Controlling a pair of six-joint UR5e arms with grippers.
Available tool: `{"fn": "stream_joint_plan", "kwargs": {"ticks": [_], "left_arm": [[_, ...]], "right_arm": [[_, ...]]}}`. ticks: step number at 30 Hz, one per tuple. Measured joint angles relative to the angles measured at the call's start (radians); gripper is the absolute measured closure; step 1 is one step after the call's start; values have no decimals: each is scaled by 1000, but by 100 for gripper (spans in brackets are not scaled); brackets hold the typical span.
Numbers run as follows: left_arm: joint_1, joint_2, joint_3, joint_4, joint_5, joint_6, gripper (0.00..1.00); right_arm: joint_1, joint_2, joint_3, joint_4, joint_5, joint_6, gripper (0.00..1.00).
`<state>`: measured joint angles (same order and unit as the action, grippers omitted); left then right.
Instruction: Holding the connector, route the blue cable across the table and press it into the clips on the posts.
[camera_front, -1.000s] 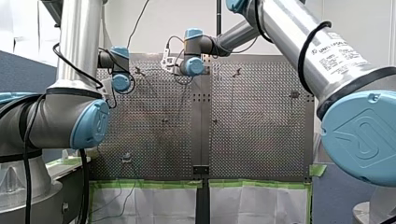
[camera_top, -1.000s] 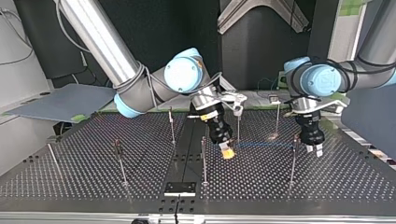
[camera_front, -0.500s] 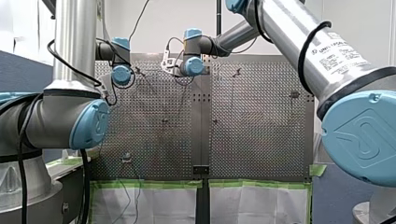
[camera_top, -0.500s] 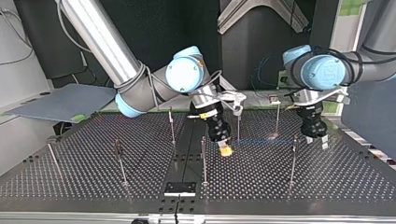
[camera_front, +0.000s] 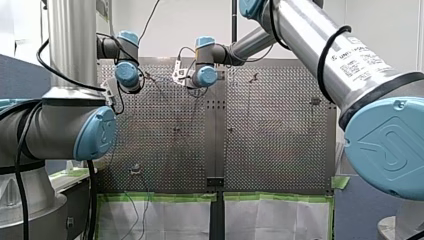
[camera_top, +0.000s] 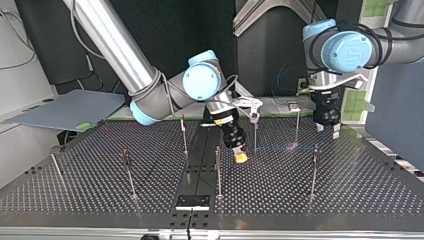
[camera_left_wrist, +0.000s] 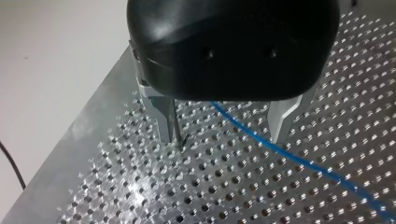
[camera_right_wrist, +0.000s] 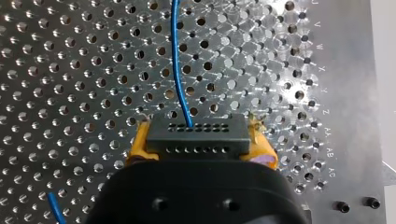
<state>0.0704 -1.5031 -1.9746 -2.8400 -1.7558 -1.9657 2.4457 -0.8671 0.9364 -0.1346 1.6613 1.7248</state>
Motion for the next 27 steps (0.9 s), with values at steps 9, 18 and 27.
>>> {"fn": "stream_joint_plan", "kwargs": {"ticks": [9,18,27], "left_arm": [[-28,89,-25,-64,44,32,0],[-63,115,-25,-49,93,109,0],[-99,112,-25,16,129,200,0]], "right_arm": [[0,0,0,2,0,-2,100],[-5,-1,-2,6,0,-3,100],[-6,-1,-3,9,0,-7,100]]}}
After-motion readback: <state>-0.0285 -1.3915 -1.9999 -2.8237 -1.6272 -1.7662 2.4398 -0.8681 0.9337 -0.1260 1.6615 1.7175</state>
